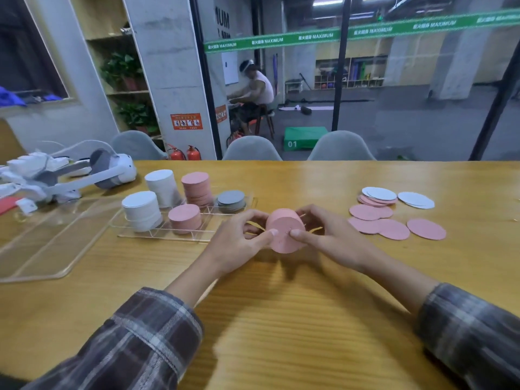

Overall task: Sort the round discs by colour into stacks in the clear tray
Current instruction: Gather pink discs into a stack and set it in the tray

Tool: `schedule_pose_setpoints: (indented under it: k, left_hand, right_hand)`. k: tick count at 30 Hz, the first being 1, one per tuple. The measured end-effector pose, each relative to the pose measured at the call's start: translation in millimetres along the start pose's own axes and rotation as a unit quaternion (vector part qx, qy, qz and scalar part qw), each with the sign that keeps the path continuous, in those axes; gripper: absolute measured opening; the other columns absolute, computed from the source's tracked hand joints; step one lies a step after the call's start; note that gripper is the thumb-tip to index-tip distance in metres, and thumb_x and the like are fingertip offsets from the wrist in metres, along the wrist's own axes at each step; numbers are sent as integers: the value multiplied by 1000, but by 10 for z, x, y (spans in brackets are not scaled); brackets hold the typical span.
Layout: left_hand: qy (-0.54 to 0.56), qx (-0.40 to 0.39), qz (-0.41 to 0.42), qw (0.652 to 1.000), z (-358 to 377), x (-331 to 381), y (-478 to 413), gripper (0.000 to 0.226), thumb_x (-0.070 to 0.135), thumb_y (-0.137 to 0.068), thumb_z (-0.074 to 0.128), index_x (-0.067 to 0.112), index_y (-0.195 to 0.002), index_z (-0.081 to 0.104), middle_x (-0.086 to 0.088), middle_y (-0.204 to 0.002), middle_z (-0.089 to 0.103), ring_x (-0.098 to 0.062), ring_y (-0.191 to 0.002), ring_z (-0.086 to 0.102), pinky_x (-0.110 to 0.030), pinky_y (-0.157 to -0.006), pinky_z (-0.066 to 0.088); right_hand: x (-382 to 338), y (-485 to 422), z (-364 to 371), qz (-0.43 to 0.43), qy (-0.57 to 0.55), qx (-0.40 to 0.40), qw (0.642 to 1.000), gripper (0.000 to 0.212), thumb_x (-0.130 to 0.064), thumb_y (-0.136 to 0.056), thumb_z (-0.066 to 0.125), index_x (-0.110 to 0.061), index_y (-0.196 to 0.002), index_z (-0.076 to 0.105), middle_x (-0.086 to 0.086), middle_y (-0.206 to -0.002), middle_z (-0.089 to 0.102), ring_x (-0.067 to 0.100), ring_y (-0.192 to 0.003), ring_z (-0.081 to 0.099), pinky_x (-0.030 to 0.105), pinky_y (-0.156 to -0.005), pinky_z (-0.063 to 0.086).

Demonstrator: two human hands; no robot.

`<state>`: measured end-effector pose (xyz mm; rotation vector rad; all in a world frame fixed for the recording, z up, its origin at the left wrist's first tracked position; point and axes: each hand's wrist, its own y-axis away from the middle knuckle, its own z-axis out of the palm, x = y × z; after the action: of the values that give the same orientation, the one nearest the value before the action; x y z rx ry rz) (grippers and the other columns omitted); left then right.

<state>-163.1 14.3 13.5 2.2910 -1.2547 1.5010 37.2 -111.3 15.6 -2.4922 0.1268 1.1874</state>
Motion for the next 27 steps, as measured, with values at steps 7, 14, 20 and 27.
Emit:
schedule_pose_setpoints:
  k: [7,14,20,27]
  left_hand:
    - [-30,77,-42,996,-752,-230,44,23,26,-92,78,22,-114,76,10,-100,77,-7,-91,75,-24,-83,56]
    - [-105,89,-121,983,-1397,-315,27,13,44,-86,73,36,-95,77,15,-91,79,-9,-90,75,-32,-90,59]
    - [-97,140,-157,973,-1655,-425,-26,18,18,-98,64,22,-92,80,12,-77,78,-5,-72,74,-32,-72,61]
    - [-143,127,-179,965,-1659,-506,-38,29,39,-96,56,22,-91,79,2,-82,79,-15,-78,76,-49,-82,61]
  right_hand:
    - [-420,-626,558,-21,-22,-27,999,31,-41,-91,74,-26,-118,69,-14,-108,71,0,-91,67,26,-87,55]
    - [-710,-1141,1049,-7,-58,-66,996,39,-43,-89,76,-14,-115,73,0,-103,77,17,-96,72,42,-94,56]
    - [-832,-1585,1348,46,-99,-92,990,36,-47,-85,77,-12,-93,78,7,-89,78,20,-80,74,46,-92,59]
    - [-737,-1784,1510,101,-130,-106,981,54,-39,-87,78,13,-101,71,11,-77,66,18,-69,66,46,-87,59]
